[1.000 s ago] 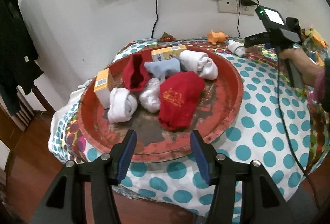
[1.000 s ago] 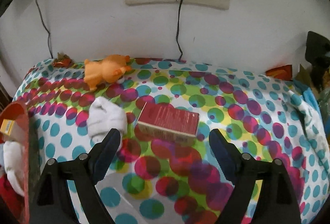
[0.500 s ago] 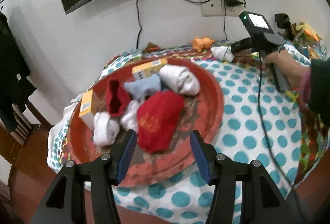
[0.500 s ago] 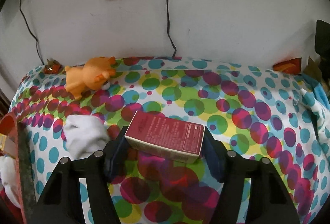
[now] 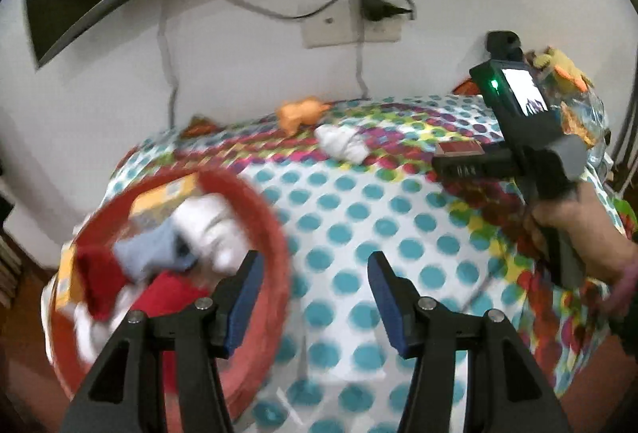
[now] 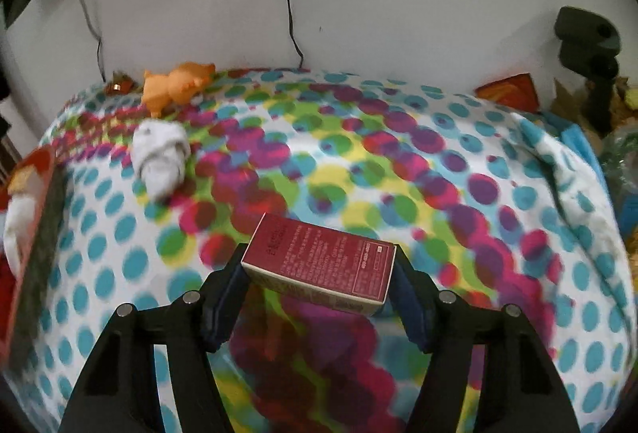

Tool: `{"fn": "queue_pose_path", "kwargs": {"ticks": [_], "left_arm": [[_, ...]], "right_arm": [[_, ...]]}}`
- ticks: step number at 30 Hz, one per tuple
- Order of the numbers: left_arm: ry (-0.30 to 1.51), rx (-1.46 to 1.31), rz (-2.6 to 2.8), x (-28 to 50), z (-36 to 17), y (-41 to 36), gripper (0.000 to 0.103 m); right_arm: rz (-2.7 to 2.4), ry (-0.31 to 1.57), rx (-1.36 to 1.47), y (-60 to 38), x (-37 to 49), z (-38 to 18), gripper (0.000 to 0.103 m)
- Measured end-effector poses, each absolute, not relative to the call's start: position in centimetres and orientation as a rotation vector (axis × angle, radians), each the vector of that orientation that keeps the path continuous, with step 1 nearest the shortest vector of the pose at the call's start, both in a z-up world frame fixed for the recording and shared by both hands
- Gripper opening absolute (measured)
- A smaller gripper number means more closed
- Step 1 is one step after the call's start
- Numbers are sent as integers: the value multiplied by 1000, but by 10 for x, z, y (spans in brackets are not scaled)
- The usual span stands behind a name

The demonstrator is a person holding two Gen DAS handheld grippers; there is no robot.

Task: Organize objects
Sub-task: 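Grasp the small white knotted sock with the left gripper while the right gripper holds the maroon box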

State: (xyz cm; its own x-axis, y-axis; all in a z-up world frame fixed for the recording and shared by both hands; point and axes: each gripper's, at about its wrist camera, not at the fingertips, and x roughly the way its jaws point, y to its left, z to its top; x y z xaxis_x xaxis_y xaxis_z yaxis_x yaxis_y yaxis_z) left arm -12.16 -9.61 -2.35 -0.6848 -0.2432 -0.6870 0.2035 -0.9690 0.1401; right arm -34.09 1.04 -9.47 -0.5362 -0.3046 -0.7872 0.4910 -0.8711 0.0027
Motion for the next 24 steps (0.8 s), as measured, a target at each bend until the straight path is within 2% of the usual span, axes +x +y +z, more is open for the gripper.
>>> {"fn": "queue_pose_path", "kwargs": {"ticks": [2,5,9,18,24], "left_arm": [[-114,1117,-2685,-141,-28,-87,55],[-101,1159,-2689,-180,-35,-83,55],[98,1217,-2686,-226,-38,-99,55],[60,1220,-2684,-306,-54,-114,56],[242,1232,-2631,-331,-73,-137,56]], "right_arm": [[-2395,333,1159,16,-336,-96,64],[-2380,278,1176,29,-337,-96,64],[-2386,301,1175,27,-336,-97,65],[-2375,290,1173,29,-336,-97,66],[-2365,271,1171,30,-337,-96,66]]}}
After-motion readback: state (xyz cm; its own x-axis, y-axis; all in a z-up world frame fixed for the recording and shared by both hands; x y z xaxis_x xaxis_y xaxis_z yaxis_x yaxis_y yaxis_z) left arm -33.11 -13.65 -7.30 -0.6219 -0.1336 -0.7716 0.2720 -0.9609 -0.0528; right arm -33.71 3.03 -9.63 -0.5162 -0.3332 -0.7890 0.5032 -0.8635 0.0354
